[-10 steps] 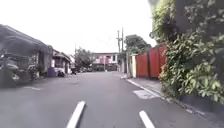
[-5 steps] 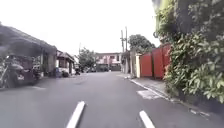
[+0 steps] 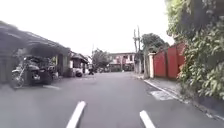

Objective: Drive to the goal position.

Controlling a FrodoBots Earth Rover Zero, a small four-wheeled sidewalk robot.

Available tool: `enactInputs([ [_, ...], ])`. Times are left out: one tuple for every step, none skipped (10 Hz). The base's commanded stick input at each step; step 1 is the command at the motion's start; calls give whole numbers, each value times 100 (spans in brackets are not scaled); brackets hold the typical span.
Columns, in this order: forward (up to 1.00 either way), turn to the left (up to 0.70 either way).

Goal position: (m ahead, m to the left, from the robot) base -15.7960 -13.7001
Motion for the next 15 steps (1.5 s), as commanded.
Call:
enactInputs([
  [0,85],
  [0,85],
  [0,85],
  [0,85],
  [0,85],
  [0,85],
  [0,85],
  [0,85],
  [0,85],
  [0,85],
  [0,85],
  [0,85],
  [0,85],
  [0,85],
  [0,85],
])
